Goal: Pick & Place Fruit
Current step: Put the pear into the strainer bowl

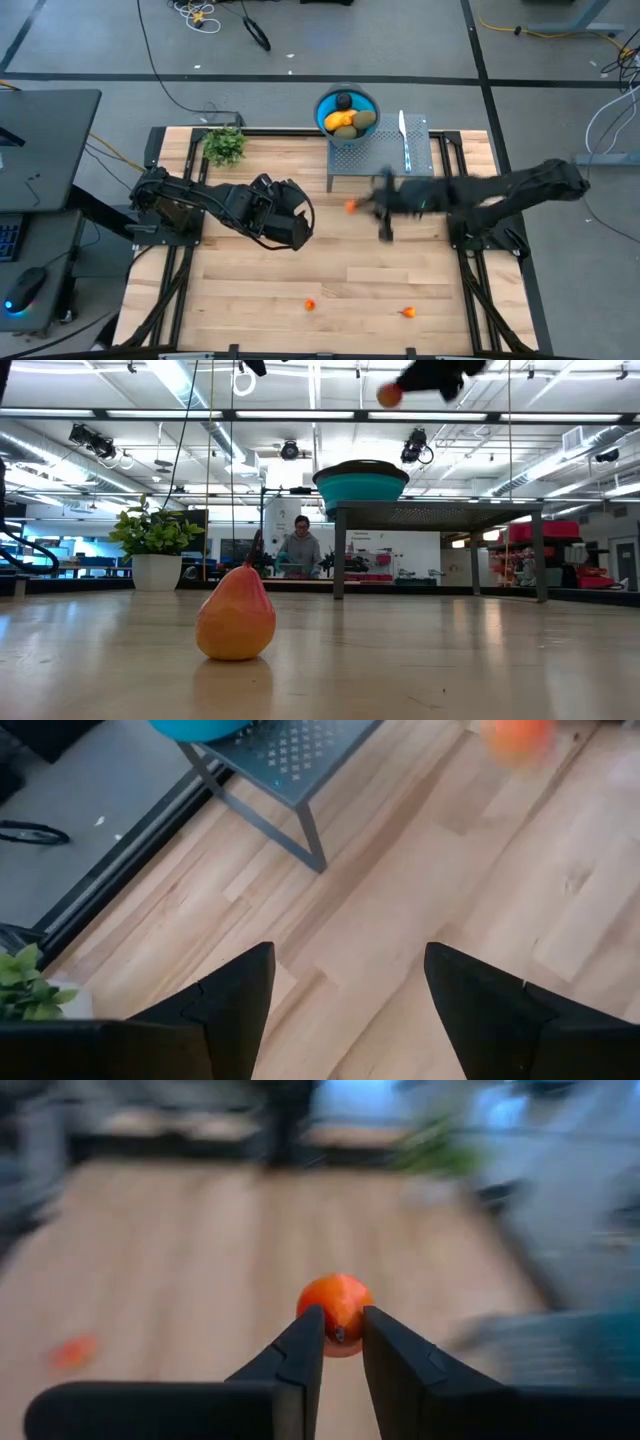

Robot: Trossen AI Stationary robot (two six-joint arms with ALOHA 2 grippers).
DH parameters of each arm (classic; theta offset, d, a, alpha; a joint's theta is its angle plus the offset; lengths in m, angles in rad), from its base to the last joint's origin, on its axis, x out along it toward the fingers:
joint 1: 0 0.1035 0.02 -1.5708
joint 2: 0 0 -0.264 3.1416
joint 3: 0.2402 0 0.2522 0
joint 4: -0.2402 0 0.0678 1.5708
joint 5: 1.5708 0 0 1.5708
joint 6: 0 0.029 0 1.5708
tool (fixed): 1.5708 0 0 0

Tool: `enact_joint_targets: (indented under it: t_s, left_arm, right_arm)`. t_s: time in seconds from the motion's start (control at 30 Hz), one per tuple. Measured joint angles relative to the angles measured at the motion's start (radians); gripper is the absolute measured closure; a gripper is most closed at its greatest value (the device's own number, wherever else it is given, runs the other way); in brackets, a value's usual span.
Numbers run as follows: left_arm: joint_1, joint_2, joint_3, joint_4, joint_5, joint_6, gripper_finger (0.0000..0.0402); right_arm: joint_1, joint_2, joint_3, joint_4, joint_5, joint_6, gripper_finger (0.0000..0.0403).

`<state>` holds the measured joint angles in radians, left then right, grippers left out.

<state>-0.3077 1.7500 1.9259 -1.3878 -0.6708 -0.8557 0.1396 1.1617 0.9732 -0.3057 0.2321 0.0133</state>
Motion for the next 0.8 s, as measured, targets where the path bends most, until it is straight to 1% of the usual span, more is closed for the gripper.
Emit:
enact_joint_targets:
  t_s: [0.07,0.13,0.17,0.27,0.4,0.5,0.63,0.8]
  left_arm:
    - [0.0,0.0,0.0,0.001,-0.015,-0.002,0.0136]
    - [0.0,0.0,0.0,0.013,-0.024,0.004,0.0136]
    - [0.0,0.0,0.0,0.025,-0.026,0.01,0.0136]
    - [0.005,0.0,0.0,0.07,-0.041,0.034,0.0136]
    - [0.017,0.0,0.0,0.11,-0.062,0.047,0.0136]
    - [0.026,0.0,0.0,0.108,-0.052,0.029,0.0136]
    - [0.028,0.0,0.0,0.108,-0.05,0.011,0.0136]
    - [0.028,0.0,0.0,0.109,-0.05,-0.03,0.0136]
  right_arm:
    - [-0.075,-0.005,0.12,-0.082,0.063,-0.029,0.033]
    - [-0.164,0.013,0.223,-0.128,0.078,-0.04,0.033]
    - [-0.217,0.031,0.269,-0.137,0.073,-0.04,0.033]
    - [-0.365,0.11,0.355,-0.171,-0.011,-0.009,0.033]
    - [-0.503,0.217,0.399,-0.215,-0.084,0.035,0.033]
    - [-0.561,0.258,0.407,-0.216,-0.111,0.053,0.033]
    - [-0.605,0.273,0.407,-0.221,-0.114,0.063,0.033]
    - [-0.641,0.293,0.408,-0.257,-0.189,0.08,0.033]
